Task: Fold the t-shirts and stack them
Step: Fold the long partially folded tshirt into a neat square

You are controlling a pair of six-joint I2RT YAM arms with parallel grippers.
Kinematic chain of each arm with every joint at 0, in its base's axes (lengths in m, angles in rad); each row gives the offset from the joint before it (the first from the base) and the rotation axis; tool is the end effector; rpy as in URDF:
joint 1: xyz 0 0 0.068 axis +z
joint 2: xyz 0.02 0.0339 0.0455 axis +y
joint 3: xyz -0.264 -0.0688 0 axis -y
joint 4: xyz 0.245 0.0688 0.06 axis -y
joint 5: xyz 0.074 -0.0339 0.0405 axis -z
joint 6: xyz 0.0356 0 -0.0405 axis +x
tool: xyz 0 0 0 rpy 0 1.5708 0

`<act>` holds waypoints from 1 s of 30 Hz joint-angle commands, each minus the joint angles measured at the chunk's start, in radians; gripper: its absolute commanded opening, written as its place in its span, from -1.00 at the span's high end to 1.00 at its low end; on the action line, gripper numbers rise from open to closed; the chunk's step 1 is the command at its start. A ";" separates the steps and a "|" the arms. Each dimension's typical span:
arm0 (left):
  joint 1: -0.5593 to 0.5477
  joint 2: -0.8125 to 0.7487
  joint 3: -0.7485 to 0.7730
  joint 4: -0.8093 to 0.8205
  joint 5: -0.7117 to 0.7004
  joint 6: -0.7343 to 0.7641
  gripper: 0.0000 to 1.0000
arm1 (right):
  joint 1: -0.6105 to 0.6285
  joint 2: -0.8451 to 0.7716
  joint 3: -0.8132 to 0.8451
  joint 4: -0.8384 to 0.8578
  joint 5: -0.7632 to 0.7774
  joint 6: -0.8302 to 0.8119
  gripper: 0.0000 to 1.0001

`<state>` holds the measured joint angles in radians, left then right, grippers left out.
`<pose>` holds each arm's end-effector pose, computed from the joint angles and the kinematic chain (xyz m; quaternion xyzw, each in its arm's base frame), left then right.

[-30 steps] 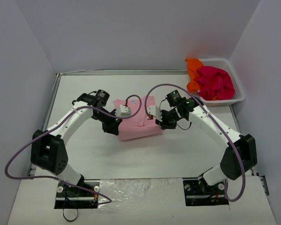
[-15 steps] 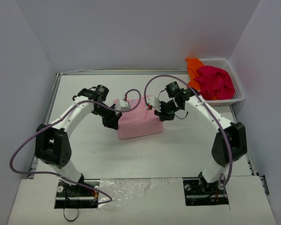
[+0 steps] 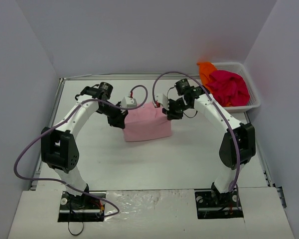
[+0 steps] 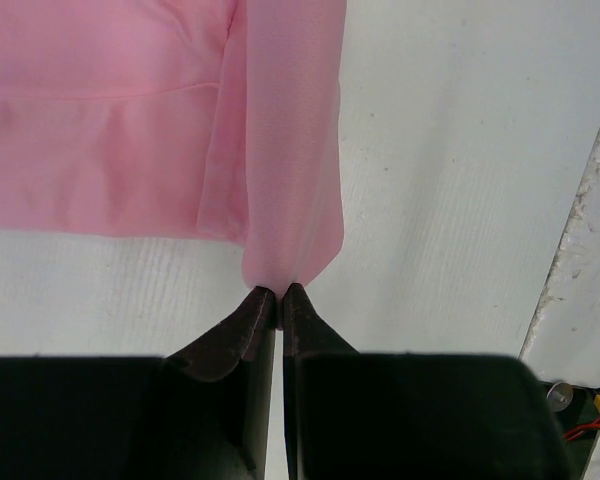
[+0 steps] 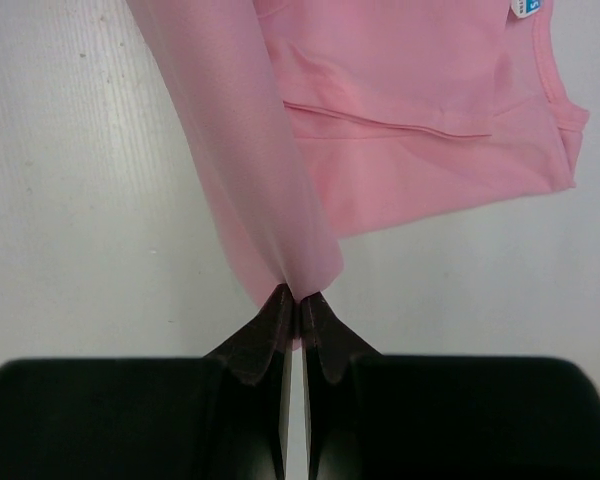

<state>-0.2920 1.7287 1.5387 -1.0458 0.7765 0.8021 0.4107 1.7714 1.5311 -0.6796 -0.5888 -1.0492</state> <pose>0.3243 -0.1235 0.2930 0.5286 0.7466 -0.3223 0.2435 0.3475 0.1729 0.2898 -0.6738 0.6138 0.1650 0.3768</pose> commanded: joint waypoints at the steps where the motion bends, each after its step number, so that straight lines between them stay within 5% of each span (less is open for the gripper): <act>1: 0.013 -0.006 0.052 -0.042 0.007 0.026 0.95 | -0.015 0.011 0.063 -0.037 -0.006 -0.012 1.00; 18: 0.051 0.025 0.129 0.087 -0.029 -0.070 0.95 | -0.039 0.155 0.247 -0.031 -0.016 -0.021 1.00; 30: 0.076 0.132 0.233 0.116 -0.065 -0.083 0.95 | -0.070 0.381 0.524 -0.021 -0.054 0.029 1.00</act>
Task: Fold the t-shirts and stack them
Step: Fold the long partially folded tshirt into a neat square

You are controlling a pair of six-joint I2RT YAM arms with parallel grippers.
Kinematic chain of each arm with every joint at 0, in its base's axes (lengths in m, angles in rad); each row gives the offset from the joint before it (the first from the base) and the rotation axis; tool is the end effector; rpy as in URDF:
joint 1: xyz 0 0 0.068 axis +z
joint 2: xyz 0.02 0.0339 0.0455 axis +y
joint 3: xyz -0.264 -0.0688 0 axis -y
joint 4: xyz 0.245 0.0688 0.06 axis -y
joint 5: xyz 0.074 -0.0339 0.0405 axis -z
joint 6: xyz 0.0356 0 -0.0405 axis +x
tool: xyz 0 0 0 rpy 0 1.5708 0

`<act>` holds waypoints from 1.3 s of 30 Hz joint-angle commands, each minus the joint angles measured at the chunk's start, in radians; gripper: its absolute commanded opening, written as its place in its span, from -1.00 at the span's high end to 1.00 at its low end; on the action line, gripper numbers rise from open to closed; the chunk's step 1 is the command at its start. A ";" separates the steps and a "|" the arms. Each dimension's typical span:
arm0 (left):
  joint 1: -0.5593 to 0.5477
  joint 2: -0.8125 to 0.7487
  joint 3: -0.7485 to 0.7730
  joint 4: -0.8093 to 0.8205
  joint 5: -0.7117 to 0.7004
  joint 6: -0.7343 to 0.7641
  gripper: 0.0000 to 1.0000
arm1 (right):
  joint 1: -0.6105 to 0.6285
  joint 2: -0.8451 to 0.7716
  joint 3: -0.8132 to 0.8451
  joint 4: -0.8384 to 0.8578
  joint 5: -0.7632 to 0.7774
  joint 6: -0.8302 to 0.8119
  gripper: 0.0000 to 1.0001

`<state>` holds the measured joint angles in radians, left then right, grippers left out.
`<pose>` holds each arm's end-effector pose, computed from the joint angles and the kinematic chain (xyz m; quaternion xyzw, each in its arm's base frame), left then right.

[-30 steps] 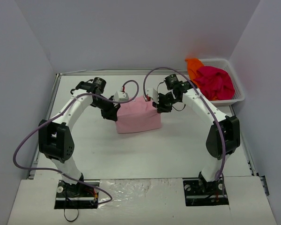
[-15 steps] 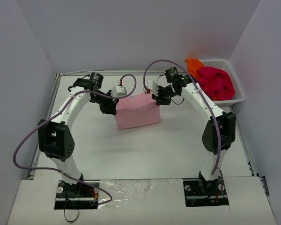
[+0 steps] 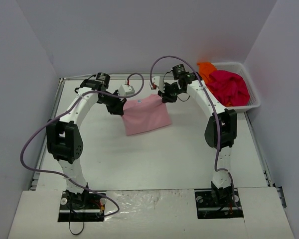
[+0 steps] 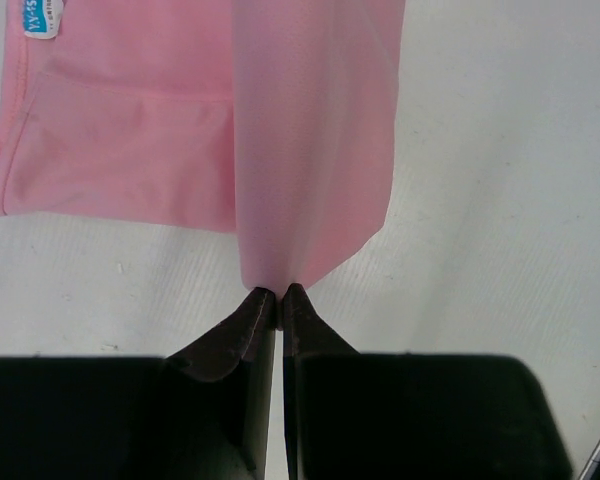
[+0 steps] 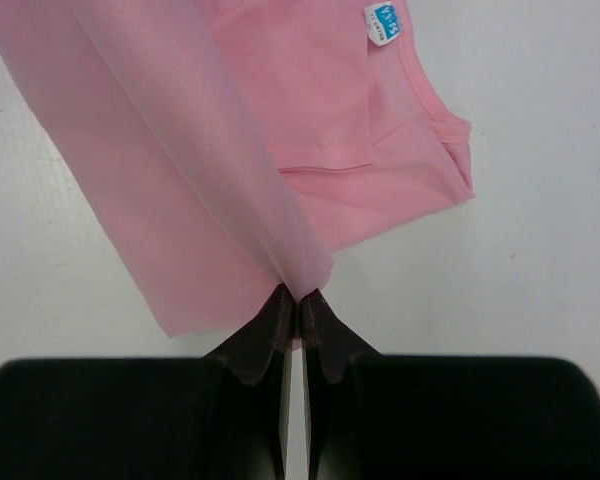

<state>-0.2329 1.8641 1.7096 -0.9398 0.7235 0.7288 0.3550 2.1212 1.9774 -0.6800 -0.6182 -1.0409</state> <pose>0.3777 -0.1138 0.2983 0.4944 0.7672 -0.2792 0.2984 0.4421 0.1859 0.2872 -0.6550 0.6082 0.1499 0.4226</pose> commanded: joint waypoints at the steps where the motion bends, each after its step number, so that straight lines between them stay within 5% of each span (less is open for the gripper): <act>1: 0.020 0.009 0.070 0.016 -0.015 -0.012 0.95 | -0.016 0.042 0.093 -0.023 -0.029 0.025 1.00; 22: 0.063 0.227 0.242 0.124 -0.088 -0.088 0.95 | -0.042 0.443 0.566 0.008 -0.077 0.081 1.00; 39: 0.078 0.405 0.300 0.205 -0.248 -0.183 0.95 | -0.025 0.638 0.686 0.139 -0.061 0.127 1.00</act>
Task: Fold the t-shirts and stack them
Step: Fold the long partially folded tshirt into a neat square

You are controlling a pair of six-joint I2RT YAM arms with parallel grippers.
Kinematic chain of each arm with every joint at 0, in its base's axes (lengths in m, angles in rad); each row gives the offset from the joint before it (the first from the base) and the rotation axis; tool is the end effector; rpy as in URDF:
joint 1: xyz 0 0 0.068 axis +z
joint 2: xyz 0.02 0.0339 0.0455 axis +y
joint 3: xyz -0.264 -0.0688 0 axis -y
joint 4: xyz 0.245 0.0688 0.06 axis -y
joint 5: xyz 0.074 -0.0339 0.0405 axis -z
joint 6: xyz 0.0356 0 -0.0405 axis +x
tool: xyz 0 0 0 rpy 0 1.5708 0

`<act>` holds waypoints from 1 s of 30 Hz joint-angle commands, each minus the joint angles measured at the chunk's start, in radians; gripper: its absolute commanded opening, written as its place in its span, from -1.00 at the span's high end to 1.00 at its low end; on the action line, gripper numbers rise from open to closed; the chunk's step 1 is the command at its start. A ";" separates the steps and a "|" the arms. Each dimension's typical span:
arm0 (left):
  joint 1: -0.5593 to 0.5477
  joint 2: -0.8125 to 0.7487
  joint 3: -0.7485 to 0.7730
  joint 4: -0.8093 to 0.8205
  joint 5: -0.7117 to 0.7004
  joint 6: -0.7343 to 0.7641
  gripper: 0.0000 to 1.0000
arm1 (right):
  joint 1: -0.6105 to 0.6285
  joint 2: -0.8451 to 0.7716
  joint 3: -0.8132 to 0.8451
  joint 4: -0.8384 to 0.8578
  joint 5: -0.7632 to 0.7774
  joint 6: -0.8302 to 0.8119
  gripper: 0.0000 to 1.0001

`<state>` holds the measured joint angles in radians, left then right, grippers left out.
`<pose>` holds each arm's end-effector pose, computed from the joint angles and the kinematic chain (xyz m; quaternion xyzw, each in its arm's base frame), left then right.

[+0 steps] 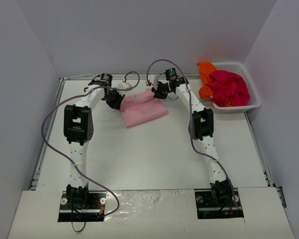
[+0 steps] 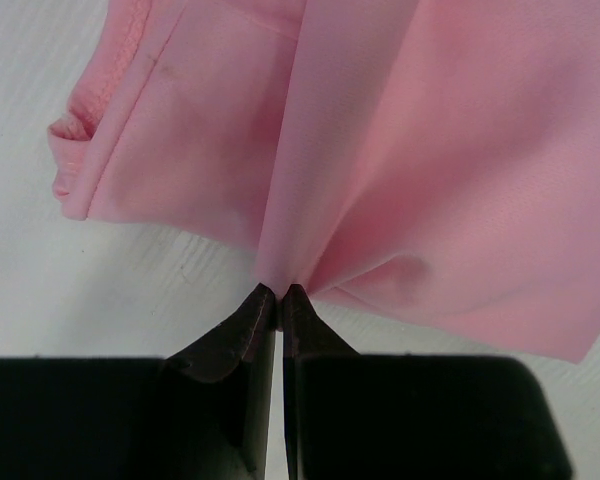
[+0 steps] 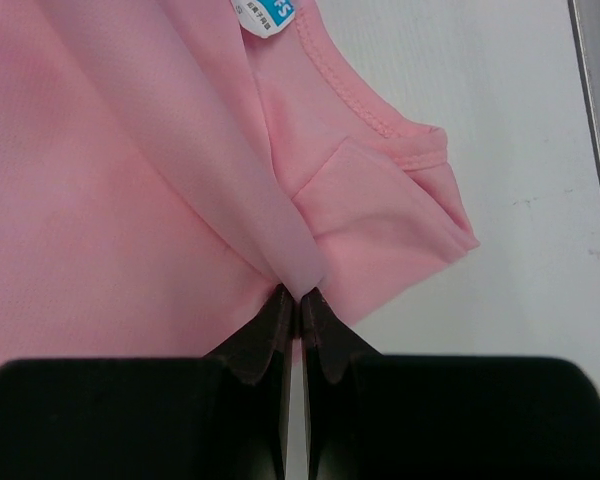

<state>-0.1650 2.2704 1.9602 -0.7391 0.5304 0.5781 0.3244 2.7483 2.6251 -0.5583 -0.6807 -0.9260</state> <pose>0.4841 -0.0989 0.2070 0.4015 0.8443 -0.1968 0.2954 0.5552 0.2103 0.1801 -0.6145 0.6060 0.1677 0.4765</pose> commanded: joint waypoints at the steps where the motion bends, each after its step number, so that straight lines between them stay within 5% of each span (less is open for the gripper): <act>1: 0.007 0.003 0.051 0.001 -0.056 -0.029 0.95 | 0.005 0.011 0.033 0.017 0.006 0.012 1.00; 8: -0.028 0.012 0.016 0.010 -0.125 -0.034 0.95 | 0.018 -0.038 -0.082 0.015 0.041 0.019 1.00; 22: -0.129 -0.087 -0.149 0.106 -0.233 -0.038 0.95 | 0.007 -0.262 -0.565 0.015 0.059 0.050 1.00; 30: -0.156 -0.155 -0.242 0.112 -0.190 -0.032 0.95 | 0.024 -0.384 -0.776 0.000 0.047 0.053 1.00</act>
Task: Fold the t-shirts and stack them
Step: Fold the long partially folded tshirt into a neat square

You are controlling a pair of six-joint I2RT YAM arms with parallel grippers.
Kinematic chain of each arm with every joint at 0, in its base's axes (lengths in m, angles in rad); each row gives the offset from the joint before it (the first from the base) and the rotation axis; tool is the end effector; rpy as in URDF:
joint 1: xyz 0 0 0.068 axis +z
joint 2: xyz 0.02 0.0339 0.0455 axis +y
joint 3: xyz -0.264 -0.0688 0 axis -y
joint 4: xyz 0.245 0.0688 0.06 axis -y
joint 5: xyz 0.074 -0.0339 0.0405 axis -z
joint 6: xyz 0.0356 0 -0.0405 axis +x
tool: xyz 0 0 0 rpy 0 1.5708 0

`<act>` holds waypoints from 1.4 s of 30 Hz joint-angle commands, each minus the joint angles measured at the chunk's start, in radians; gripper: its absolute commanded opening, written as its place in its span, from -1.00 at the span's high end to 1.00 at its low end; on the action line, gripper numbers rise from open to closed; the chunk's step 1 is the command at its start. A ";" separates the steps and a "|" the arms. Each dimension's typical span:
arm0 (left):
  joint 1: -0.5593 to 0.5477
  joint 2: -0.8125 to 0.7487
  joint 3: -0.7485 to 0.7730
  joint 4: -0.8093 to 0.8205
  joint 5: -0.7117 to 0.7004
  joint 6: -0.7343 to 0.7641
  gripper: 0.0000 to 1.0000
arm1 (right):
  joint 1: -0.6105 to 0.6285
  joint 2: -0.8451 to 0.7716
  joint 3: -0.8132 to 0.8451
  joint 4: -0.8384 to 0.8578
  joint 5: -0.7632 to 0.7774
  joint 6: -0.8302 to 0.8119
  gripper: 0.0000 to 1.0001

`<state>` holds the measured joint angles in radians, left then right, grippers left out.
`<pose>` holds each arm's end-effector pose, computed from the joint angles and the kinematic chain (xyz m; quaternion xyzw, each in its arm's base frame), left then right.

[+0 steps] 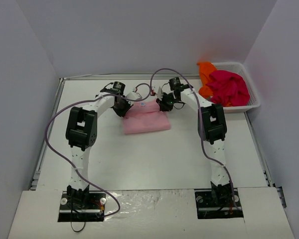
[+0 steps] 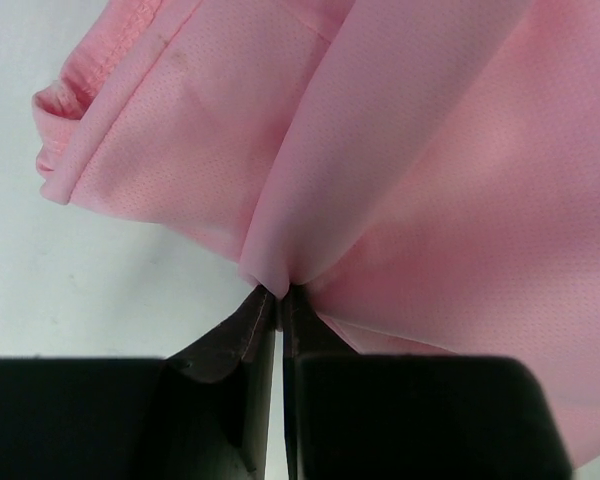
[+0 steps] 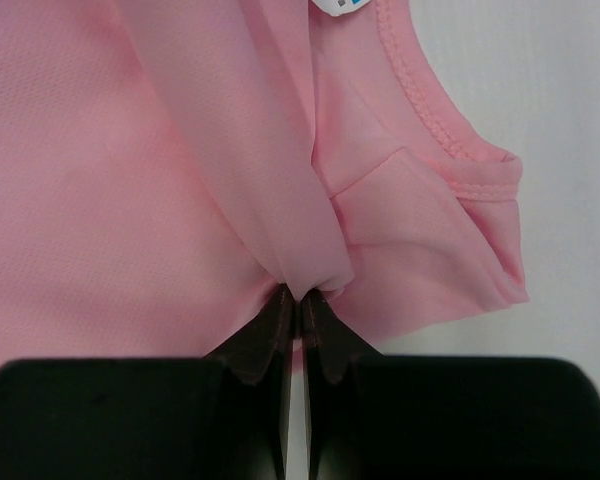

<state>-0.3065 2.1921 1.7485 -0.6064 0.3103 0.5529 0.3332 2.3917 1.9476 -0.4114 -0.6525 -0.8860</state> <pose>0.4490 -0.1535 0.1836 0.4339 0.8513 -0.1169 0.2708 0.4912 0.1929 0.1651 -0.6000 0.6633 0.1983 0.4009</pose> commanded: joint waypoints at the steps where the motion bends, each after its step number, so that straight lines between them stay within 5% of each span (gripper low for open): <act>1: -0.014 -0.095 -0.065 -0.023 0.065 -0.007 0.95 | 0.018 -0.037 -0.125 -0.147 0.019 0.012 1.00; 11: -0.045 -0.230 -0.260 -0.013 0.141 0.004 0.95 | 0.049 -0.187 -0.363 -0.147 0.019 0.013 1.00; 42: -0.040 -0.382 -0.089 -0.200 0.187 0.016 0.95 | 0.058 -0.477 -0.346 -0.256 0.077 0.015 1.00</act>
<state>-0.3450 1.8755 1.6154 -0.7635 0.4789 0.5648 0.3878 1.9812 1.5635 -0.5888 -0.5884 -0.8612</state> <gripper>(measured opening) 0.043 0.015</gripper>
